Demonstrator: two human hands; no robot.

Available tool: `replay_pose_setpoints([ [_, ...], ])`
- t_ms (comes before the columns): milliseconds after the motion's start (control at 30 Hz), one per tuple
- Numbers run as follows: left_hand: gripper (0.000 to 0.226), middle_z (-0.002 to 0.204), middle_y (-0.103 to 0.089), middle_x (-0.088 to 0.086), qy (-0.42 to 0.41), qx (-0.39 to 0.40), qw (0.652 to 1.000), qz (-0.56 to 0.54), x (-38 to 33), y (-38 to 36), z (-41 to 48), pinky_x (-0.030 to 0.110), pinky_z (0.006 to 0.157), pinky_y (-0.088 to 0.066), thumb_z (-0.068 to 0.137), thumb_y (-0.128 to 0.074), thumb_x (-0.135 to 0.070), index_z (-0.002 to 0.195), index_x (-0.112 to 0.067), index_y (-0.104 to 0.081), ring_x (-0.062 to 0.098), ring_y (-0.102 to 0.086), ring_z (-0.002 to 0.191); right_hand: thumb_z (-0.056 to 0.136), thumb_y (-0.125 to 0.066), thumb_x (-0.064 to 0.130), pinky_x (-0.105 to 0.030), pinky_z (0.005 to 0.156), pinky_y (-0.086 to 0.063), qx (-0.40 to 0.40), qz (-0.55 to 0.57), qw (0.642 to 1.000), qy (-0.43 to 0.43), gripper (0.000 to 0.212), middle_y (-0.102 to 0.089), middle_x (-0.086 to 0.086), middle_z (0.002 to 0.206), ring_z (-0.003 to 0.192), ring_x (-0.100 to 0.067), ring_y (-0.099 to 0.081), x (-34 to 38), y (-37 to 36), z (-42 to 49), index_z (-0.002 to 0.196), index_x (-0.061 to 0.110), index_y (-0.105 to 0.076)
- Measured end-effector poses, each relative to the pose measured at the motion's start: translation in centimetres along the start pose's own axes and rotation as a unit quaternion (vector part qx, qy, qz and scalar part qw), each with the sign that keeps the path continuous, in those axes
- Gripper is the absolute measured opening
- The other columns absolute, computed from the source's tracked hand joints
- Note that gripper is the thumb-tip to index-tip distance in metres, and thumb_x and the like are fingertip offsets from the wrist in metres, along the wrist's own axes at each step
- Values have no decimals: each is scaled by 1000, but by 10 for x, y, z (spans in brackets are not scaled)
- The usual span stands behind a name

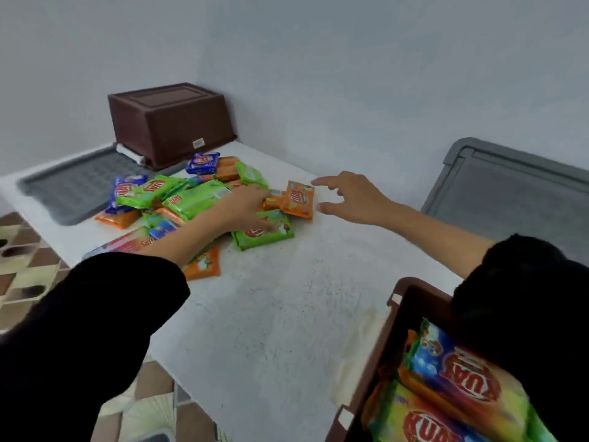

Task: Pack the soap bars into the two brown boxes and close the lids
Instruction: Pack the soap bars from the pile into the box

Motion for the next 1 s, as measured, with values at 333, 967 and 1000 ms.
replay_pose_setpoints([
  [333,82,131,-48,4,6,-96,990,104,10,-53,18,37,106,-30,74,-58,-66,137,-18,-37,23,-44,122,93,-41,52,-41,109,-23,58,-1,992,-113,63,-34,-8,150,139,-36,-19,-11,-81,124,146,23,-24],
  [967,73,113,-59,7,-90,-134,984,-78,-21,1,4,26,82,-43,66,-79,-43,125,-9,-54,21,-56,98,74,-71,14,-26,83,-43,3,205,969,-136,72,-49,-3,130,109,-18,-50,-31,23,31,137,37,-44],
  [1000,73,112,-58,7,-113,-138,981,-77,-32,13,2,25,81,-42,65,-79,-43,125,-9,-55,21,-56,98,74,-71,13,-26,81,-43,-7,206,970,-126,71,-49,-1,126,106,-18,-51,-31,37,13,135,38,-44],
])
Point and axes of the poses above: each hand's wrist, its own z-axis towards the middle knuckle, its own y-axis out of the back of the hand, x = y × z, the point moved 2 cm from there along z, towards the middle knuckle
